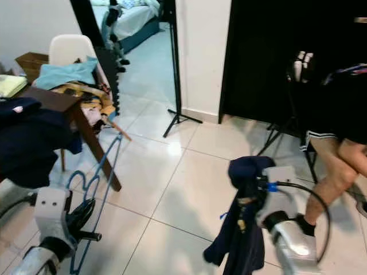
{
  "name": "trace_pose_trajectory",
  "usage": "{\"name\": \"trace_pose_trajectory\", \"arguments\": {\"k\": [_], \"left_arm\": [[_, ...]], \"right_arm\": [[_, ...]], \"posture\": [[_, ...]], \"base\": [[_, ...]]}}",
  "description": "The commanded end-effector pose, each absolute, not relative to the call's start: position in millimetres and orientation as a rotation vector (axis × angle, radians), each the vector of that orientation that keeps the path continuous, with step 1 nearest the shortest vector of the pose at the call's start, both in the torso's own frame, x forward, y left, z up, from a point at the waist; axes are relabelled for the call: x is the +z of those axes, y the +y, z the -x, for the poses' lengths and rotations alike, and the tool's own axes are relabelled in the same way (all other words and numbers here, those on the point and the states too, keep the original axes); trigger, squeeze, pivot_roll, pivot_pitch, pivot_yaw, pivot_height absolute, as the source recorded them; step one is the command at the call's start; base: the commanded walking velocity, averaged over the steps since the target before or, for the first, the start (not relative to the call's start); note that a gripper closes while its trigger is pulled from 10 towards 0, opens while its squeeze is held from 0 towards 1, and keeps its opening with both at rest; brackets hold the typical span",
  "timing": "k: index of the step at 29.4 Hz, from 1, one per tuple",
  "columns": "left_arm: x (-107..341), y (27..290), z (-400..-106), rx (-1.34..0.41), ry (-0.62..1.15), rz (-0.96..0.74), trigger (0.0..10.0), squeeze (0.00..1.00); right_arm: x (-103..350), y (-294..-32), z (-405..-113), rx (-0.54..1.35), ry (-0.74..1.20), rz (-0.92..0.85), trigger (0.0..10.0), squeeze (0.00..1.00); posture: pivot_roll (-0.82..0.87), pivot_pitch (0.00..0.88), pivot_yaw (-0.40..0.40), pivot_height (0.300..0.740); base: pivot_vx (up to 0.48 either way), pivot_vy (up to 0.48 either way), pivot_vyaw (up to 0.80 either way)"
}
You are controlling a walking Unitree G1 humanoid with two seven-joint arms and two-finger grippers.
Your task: Hang hanger
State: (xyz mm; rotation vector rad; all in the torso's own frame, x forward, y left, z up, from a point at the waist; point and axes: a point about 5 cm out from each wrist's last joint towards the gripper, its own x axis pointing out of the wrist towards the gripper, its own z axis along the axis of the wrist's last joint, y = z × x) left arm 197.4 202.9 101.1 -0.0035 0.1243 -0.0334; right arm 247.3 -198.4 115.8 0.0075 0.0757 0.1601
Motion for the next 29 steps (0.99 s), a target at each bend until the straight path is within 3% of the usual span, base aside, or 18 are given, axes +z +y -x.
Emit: {"name": "trace_pose_trajectory", "arguments": {"k": [1,8,22,29], "left_arm": [[101.5,204.7,-194.1,-0.012,0.125,0.012,10.0,0.0],[101.6,203.3,-192.1,-0.01,0.116,0.043,10.0,0.0],[104.7,194.1,-194.8,-0.032,0.106,0.054,10.0,0.0],[110.7,193.8,-200.7,-0.049,0.08,0.016,10.0,0.0]], "right_arm": [[117.5,-197.7,-251.0,0.14,0.053,0.007,10.0,0.0],[119.5,-198.4,-266.5,0.114,0.066,-0.003,10.0,0.0],[121.0,-198.5,-277.2,0.141,0.068,-0.012,10.0,0.0],[126.4,-195.0,-288.2,0.165,0.038,-0.055,10.0,0.0]], "posture": [[-0.05,0.113,0.005,0.74],[-0.04,0.112,-0.006,0.74],[-0.03,0.102,-0.016,0.74],[-0.02,0.093,-0.023,0.74]], "base": [[0.0,0.0,0.0],[0.276,0.0,0.0],[0.48,0.0,0.0],[0.48,0.0,0.76]]}}
